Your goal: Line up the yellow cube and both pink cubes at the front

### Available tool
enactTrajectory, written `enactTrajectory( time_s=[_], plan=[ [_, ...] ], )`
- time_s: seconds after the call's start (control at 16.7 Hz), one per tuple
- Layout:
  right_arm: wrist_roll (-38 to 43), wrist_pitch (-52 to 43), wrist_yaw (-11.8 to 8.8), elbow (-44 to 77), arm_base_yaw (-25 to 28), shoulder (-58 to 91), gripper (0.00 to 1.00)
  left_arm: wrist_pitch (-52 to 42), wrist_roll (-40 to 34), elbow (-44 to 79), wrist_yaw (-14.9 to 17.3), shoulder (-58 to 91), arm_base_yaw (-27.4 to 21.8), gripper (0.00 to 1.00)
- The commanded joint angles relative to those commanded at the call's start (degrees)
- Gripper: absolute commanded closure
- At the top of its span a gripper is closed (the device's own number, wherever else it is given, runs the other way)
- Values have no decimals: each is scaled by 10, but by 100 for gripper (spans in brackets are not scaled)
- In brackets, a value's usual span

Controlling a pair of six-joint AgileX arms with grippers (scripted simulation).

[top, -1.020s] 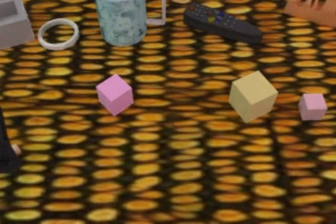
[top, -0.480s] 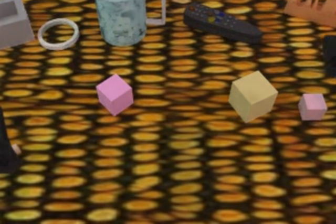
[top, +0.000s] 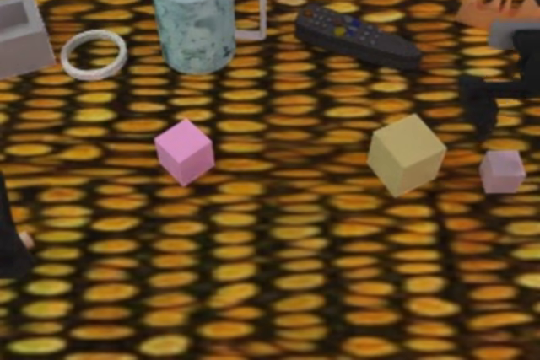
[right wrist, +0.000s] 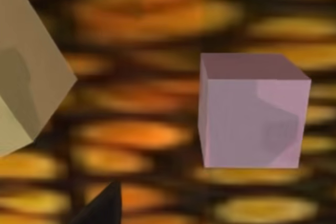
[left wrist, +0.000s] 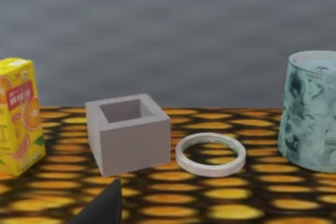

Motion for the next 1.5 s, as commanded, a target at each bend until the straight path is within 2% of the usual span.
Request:
enactTrajectory(
  time_s=[0.48,0.9,1.26,1.5],
  plan=[
    [0,2,0,4,-1,19,0,0,0,0,0,0,0,0],
    [2,149,1,-83,2,75,0,0,0,0,0,0,0,0],
    [3,169,1,-96,2,85,0,0,0,0,0,0,0,0],
    [3,169,1,-96,2,85,30,0,0,0,0,0,0,0]
  ],
)
